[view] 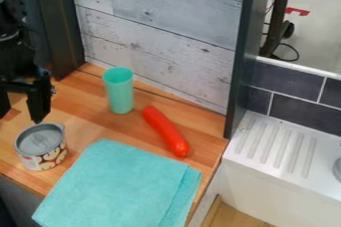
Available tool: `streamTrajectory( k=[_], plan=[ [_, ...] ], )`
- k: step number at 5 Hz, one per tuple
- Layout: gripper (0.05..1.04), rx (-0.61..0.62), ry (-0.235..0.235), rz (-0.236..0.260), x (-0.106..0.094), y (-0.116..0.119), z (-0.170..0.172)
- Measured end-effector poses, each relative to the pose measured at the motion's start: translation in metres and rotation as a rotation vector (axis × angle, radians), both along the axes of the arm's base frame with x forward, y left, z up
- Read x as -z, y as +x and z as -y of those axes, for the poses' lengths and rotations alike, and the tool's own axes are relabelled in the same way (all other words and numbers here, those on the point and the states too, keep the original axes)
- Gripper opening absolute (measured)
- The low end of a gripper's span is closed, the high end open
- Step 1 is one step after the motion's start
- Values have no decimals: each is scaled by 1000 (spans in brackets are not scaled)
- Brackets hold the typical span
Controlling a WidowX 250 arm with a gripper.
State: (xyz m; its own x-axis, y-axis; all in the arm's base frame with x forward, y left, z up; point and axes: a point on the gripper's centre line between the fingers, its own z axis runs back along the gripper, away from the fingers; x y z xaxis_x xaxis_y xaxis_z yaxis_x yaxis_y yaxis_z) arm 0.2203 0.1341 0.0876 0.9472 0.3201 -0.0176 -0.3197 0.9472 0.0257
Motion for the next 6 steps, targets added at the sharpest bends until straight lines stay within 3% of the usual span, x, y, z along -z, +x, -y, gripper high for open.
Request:
streamTrajectory(
  k=[1, 2, 3, 5, 6],
  plan=[
    [1007, -6, -14, -24, 7, -4, 2],
    [1007, -12, -36, -83, 22, -20, 22],
    [1007, -25, -46, -106, 29, -32, 33],
    [1007, -77, -91, -183, 50, -51, 31],
    [1007, -72, -103, -173, 53, -49, 22]
  ],
)
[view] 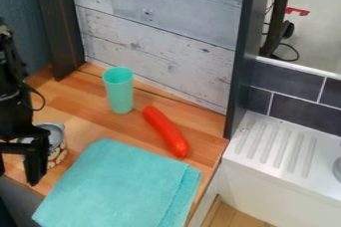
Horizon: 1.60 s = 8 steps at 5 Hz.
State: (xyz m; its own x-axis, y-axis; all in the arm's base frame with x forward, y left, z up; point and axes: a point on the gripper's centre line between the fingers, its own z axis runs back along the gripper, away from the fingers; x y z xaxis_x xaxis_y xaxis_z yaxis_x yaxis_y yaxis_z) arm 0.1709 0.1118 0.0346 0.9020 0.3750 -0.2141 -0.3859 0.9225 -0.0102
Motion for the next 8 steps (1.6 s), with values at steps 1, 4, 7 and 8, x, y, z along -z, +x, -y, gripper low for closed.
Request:
streamTrajectory(
  k=[1, 4, 7, 8],
  plan=[
    [1007, 7, -8, -6, 7, 8, -7],
    [1007, 30, 19, 58, 10, 57, -36],
    [1007, 106, 34, 138, 5, 116, -71],
    [1007, 137, 40, 176, 5, 129, -76]
  ],
)
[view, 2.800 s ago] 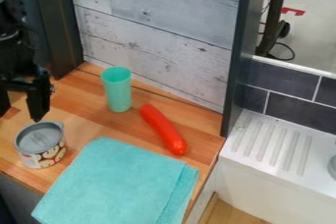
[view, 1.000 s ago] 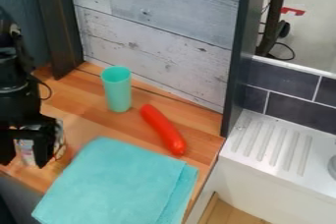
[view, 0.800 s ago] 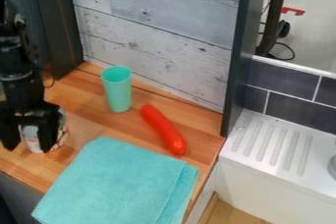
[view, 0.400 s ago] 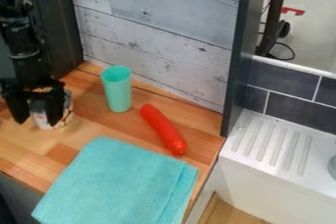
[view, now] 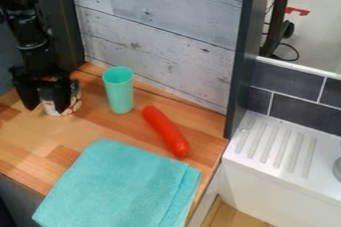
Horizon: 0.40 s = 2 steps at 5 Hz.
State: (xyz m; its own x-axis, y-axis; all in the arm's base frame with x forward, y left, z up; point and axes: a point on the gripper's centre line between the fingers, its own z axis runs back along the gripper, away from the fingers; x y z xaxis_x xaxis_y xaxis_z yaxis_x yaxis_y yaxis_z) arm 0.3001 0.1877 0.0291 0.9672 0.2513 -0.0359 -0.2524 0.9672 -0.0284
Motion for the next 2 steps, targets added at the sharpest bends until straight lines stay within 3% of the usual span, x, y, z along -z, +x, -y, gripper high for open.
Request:
streamTrajectory(
  k=[1, 2],
  plan=[
    [1007, 9, 28, 72, -1, 10, -4],
    [1007, -40, 139, 191, -26, 7, -7]
  ],
)
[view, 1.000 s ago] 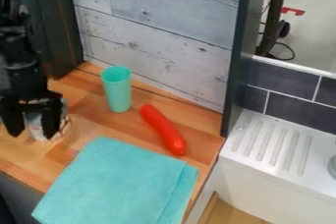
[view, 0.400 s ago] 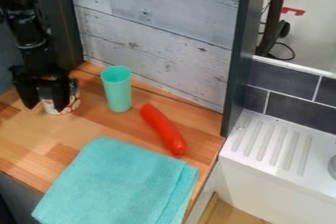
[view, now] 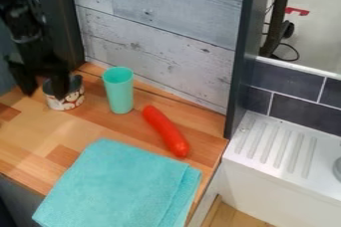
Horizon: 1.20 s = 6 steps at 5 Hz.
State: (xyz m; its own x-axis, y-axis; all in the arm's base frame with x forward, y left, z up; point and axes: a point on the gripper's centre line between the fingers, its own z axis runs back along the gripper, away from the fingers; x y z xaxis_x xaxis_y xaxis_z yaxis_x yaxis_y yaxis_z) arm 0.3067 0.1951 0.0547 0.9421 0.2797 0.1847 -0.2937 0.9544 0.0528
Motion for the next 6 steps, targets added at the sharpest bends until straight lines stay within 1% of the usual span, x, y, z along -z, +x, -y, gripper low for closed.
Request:
streamTrajectory(
  k=[1, 2, 3, 4, 5, 6],
  plan=[
    [1007, -40, 56, 54, -8, -13, 3],
    [1007, -58, 62, 11, -10, -30, 13],
    [1007, -3, 22, -77, -20, -53, 47],
    [1007, 100, -37, -132, -30, -74, 72],
    [1007, 240, -48, -212, -32, -77, 99],
    [1007, 319, -28, -229, -45, -87, 122]
  ],
)
